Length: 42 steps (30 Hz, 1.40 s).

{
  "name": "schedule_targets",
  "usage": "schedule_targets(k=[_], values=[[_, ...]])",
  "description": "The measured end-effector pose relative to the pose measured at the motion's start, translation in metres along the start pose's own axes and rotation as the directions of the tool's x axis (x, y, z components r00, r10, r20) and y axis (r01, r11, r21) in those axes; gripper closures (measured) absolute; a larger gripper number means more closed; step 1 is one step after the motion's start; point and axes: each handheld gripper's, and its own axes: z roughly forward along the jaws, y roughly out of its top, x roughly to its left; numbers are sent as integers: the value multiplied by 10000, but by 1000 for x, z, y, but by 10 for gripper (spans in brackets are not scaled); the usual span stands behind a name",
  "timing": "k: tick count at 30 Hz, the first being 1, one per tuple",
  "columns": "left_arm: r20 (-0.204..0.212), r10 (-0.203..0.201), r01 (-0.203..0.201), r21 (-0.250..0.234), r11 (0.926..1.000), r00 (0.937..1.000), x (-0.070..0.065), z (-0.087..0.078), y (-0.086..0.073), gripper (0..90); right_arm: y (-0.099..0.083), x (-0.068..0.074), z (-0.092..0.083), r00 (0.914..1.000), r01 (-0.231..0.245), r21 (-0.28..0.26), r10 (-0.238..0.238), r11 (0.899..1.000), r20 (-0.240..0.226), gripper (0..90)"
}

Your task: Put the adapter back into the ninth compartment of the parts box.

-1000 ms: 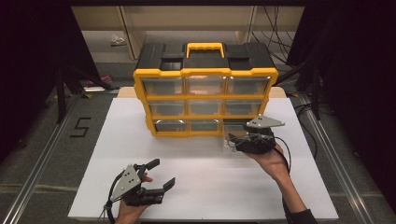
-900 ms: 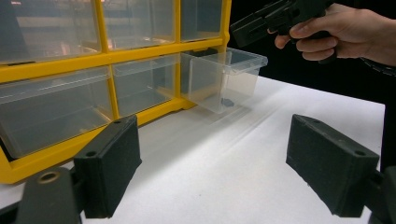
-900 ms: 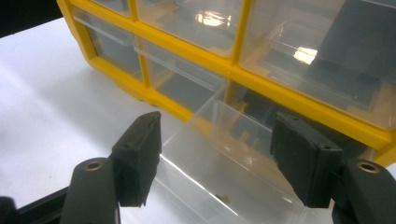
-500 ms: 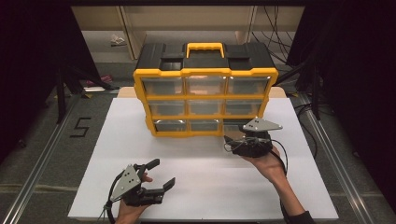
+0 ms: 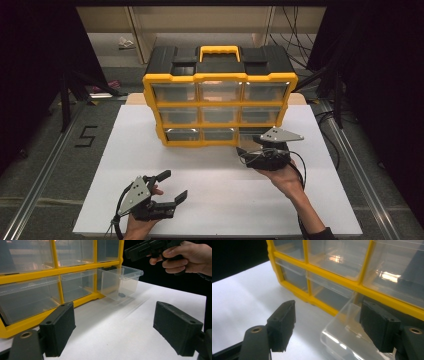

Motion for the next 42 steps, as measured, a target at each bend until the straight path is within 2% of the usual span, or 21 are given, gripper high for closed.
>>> schedule_targets(k=[10, 28, 42], values=[[1, 10, -10, -7, 10000, 10000, 0, 0, 0, 173, 0, 12, -4, 9996, 106, -372, -115, 9993, -252, 298], [7, 10, -10, 4, 10000, 10000, 0, 0, 0, 173, -5, 17, -15, 9986, -145, -881, 100, 9960, -512, 290], [22, 27, -27, 6, 10000, 10000, 0, 0, 0, 173, -11, 22, -22, 9979, -141, -1255, 60, 9920, -647, 287]])
